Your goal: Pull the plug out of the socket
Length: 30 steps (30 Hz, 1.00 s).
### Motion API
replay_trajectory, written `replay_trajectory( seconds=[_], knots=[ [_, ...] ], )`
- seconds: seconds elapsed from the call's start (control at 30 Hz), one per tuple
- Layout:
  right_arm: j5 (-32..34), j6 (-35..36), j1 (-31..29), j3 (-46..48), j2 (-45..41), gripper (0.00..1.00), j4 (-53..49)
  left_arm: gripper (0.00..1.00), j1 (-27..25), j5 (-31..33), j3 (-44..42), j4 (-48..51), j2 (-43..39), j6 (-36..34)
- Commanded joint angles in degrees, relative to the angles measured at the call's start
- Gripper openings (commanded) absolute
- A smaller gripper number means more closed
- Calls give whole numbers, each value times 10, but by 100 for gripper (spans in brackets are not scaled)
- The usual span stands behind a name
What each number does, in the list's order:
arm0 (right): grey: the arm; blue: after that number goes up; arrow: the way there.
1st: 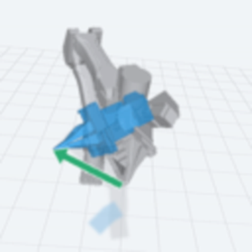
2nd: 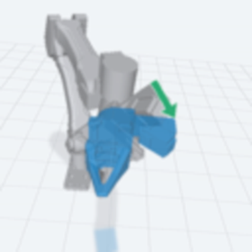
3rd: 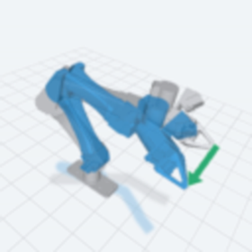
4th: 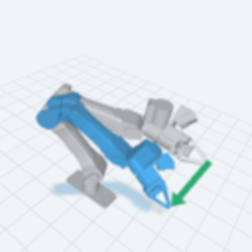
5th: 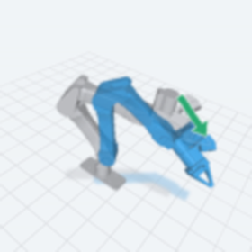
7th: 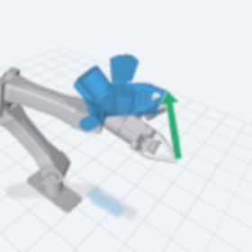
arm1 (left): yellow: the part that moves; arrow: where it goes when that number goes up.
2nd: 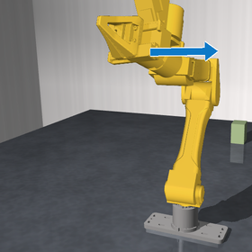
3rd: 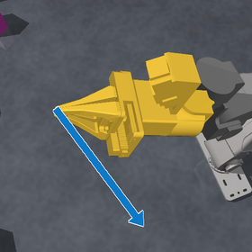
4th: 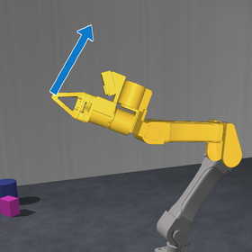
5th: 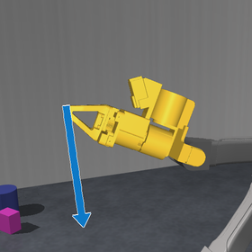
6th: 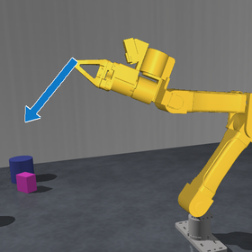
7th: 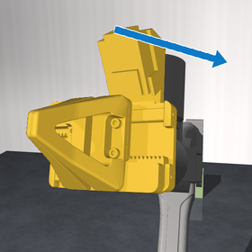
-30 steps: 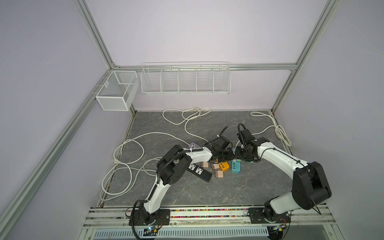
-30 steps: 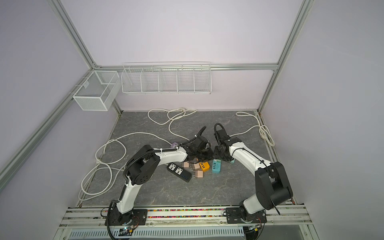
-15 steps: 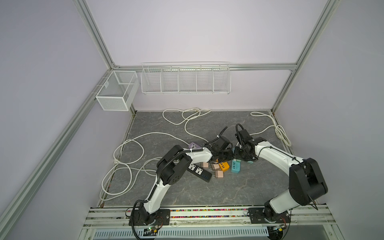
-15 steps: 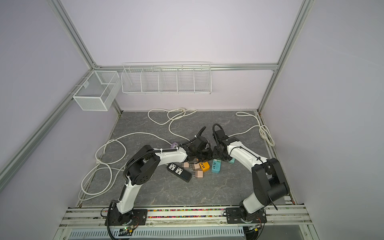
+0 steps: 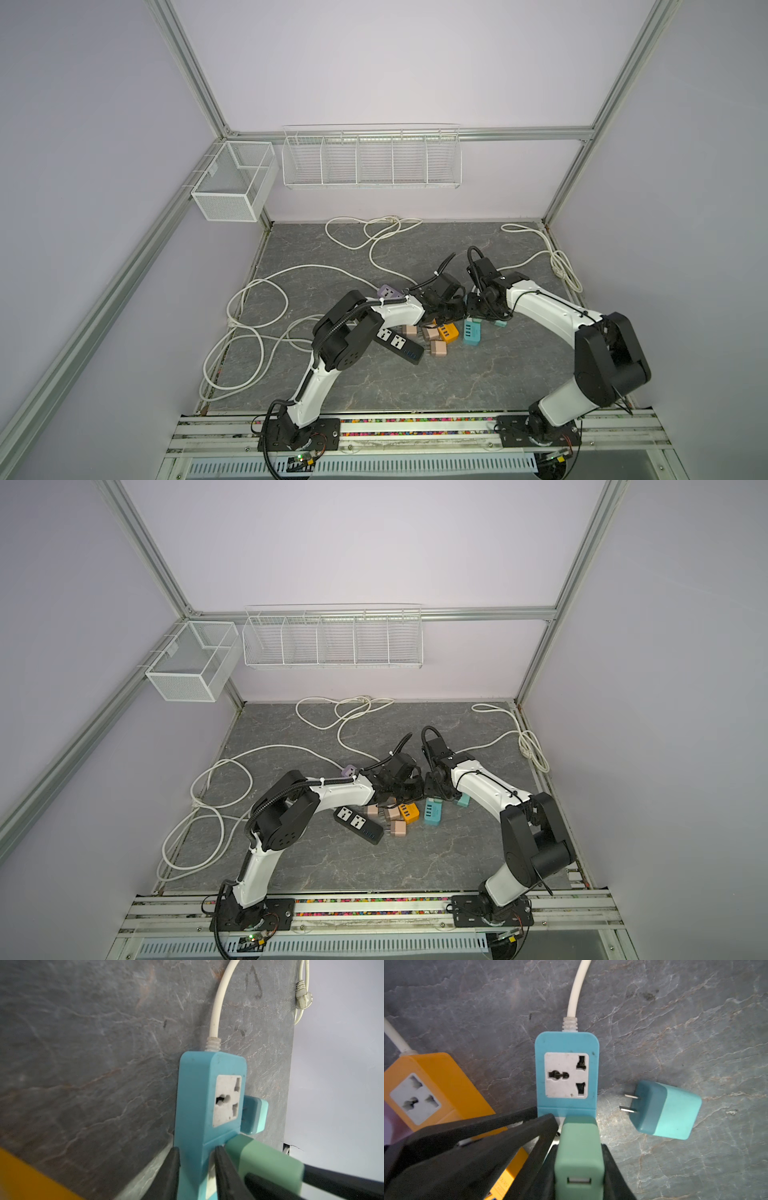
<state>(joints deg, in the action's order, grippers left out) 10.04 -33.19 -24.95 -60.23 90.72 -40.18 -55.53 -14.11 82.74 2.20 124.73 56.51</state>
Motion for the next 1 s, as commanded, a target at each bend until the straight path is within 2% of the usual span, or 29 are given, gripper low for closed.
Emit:
replay_trajectory(
  seconds=[0.0, 0.1, 0.4, 0.57, 0.77, 0.97],
  knots=[
    [-12, -6, -11, -16, -6, 15, 8, 31, -2, 25, -30, 81, 17, -5],
    [-27, -11, -16, -25, 3, 13, 16, 31, -2, 29, -27, 85, 16, -6],
    [-8, 2, 7, -8, -20, 11, -1, 31, -2, 32, -41, 79, 13, -3],
    [-27, -14, -8, -15, -15, 10, 24, 31, -5, 35, -39, 81, 15, -2],
    [4, -4, -9, -30, -7, 9, -2, 31, -5, 38, -40, 93, 18, -6],
    [-4, -13, -14, -20, -13, 10, 18, 29, -14, 13, -52, 83, 13, 1]
  ],
)
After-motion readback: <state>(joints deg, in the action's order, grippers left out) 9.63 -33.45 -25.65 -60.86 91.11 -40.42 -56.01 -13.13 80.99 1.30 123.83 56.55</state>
